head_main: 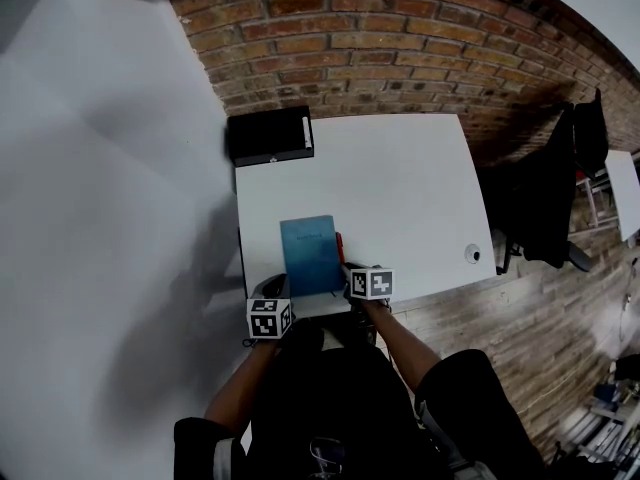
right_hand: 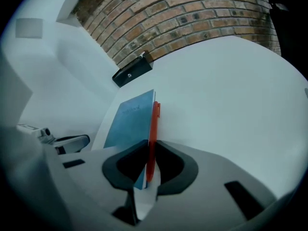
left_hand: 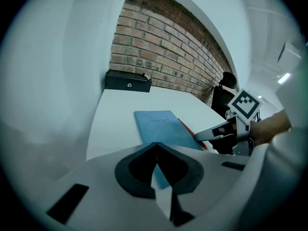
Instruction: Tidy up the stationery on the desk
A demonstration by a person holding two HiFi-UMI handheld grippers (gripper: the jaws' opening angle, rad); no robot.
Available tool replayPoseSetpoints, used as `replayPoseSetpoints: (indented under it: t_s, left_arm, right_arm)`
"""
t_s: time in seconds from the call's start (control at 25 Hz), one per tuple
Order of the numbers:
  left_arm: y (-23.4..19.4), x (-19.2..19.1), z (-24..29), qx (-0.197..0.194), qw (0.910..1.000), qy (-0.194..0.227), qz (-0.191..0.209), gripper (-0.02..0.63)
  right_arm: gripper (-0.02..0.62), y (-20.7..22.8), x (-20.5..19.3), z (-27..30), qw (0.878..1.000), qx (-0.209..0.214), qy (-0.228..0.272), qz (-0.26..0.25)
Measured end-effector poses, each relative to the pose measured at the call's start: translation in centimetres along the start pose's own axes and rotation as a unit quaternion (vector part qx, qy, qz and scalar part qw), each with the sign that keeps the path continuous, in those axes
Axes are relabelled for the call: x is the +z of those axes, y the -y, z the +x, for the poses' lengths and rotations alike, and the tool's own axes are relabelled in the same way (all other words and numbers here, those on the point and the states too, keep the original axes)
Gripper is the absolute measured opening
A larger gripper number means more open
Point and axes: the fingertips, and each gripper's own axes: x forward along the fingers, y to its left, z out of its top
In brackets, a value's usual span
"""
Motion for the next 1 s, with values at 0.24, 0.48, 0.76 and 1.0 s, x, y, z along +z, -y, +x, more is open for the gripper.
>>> replayPoseSetpoints:
  t_s: [0.24, 0.48, 0.76, 1.0]
  left_arm:
    - [0.20, -0.27, 0.20, -0.001, 1.0000, -0.003, 0.000, 0.015]
    - [0.64, -0.61, 0.41, -0.005, 1.0000, -0.007, -0.001, 0.015]
    - [0.54, -0.83, 0.33, -0.004, 1.0000, -0.009, 0.001, 0.015]
    - [0.59, -0.77, 0.30, -0.003, 1.0000, -0.007, 0.002, 0.015]
  right_arm:
    - [0.064, -0.49, -0.21, 0.05, 0.999, 0.032, -0.018, -0.013]
    - [0.066, -0.89, -0.55, 0.27, 0.998, 0.055, -0.025, -0.001]
    - [0.067, -0.91, -0.56, 0.31, 0.998, 0.057, -0.024, -0.005]
    - [0.070, -0.78, 0.16, -0.04, 0.999, 0.050, -0.003, -0.009]
